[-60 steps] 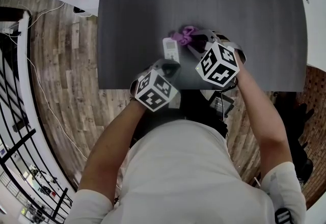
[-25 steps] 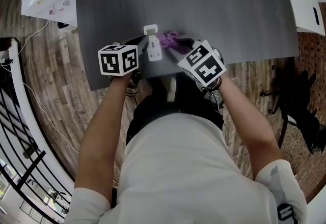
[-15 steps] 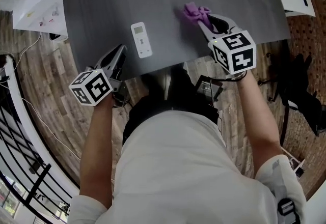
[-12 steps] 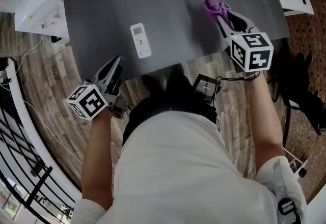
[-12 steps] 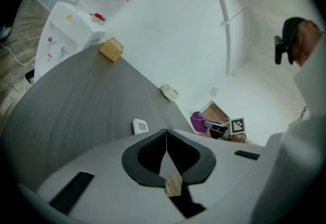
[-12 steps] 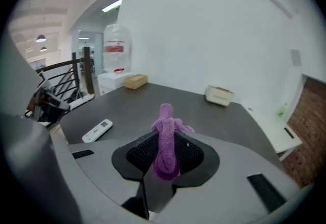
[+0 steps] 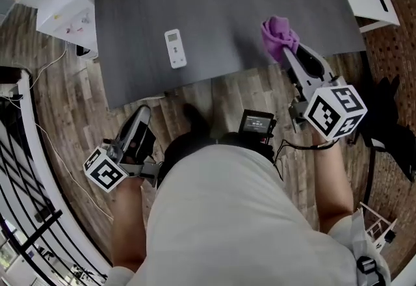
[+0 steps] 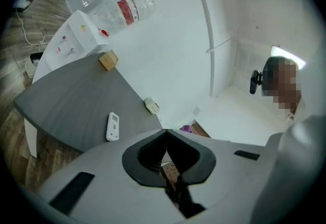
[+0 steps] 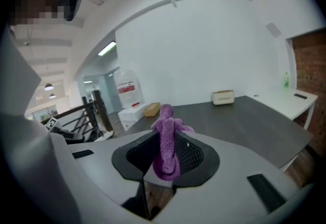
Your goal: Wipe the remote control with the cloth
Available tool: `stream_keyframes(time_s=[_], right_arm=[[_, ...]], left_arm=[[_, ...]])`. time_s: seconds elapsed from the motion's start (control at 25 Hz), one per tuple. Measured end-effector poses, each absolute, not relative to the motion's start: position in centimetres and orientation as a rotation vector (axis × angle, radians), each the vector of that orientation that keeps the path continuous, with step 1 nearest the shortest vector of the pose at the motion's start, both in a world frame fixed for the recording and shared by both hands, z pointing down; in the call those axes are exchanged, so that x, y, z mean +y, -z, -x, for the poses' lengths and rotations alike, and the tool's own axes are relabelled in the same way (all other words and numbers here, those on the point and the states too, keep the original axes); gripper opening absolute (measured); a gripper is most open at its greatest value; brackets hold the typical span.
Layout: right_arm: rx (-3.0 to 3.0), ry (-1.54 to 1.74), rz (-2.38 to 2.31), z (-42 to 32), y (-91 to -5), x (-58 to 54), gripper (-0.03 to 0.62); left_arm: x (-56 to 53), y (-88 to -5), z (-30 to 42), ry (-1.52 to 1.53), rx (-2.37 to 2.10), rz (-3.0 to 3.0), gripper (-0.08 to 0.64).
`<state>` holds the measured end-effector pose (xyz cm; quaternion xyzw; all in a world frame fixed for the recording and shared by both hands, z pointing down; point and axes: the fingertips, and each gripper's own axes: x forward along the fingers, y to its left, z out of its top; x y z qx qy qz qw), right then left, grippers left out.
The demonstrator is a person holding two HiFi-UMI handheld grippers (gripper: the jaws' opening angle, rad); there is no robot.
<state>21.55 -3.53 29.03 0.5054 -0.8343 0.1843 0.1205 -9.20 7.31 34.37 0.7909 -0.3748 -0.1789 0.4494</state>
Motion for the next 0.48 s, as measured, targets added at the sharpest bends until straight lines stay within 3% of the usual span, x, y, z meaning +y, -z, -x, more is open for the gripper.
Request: stream_keyframes(time_s=[0.36,0.48], right_arm=[[-2.478,-0.798,-1.328,-24.2,-33.2,12.7,0.100],[-2.421,-1.078,-1.361,-26.0,-34.7,16.4,0.100]], left_arm=[[19.6,-32.0,0.2,0.553,-0.904,-1.914,0.006],[23.0,-31.8,-1.6,0.537,-0.921,-1.909,0.006]])
